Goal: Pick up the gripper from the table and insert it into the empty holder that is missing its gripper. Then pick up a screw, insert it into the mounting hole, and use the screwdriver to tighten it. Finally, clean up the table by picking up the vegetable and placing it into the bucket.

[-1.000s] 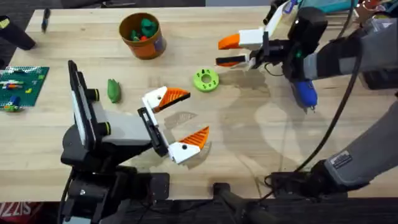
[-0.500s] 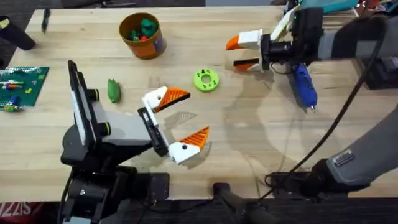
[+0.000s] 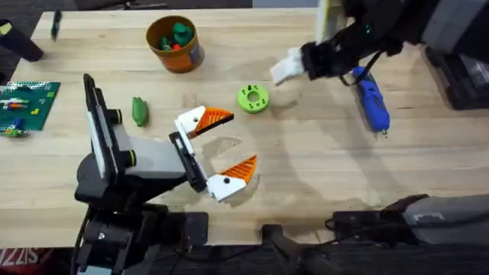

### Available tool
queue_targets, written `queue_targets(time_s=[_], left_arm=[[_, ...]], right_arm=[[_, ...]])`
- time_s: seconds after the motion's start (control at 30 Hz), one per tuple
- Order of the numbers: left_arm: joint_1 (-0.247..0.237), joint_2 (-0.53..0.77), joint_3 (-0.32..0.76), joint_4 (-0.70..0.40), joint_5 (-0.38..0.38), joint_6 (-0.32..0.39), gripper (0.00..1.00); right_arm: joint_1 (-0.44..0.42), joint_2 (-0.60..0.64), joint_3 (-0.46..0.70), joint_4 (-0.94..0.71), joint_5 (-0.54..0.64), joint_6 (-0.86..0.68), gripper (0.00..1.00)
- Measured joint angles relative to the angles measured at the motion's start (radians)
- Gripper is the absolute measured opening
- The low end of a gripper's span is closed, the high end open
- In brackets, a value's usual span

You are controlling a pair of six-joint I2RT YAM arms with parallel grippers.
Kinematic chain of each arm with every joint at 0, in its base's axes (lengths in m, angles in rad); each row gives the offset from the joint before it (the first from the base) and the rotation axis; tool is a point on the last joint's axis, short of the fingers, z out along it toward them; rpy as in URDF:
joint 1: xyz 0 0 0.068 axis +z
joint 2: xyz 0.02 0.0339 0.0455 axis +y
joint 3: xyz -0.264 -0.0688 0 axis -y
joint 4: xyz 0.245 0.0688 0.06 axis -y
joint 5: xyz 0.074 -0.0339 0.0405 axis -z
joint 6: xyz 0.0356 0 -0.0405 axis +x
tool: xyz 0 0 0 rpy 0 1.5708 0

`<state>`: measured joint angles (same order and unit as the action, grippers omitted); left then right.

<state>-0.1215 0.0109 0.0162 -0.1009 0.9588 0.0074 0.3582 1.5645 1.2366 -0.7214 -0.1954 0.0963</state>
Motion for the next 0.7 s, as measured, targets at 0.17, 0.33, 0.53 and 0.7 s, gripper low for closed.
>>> queue_targets(time_s=[0.17,0.33,0.53,0.7], left_arm=[[0.000,0.000,0.000,0.000,0.000,0.000,0.985],[0.000,0.000,0.000,0.000,0.000,0.000,0.985],[0.000,0.000,0.000,0.000,0.000,0.000,0.985],[0.000,0.000,0.000,0.000,0.000,0.000,0.985]], right_arm=[[0.204,-0.026,0.000,-0.026,0.259,0.000,0.994],[0.253,-0.013,0.000,0.026,0.309,0.000,0.994],[0.274,-0.011,0.000,0.072,0.318,0.016,0.994],[0.275,0.015,0.000,0.183,0.262,0.037,0.931]])
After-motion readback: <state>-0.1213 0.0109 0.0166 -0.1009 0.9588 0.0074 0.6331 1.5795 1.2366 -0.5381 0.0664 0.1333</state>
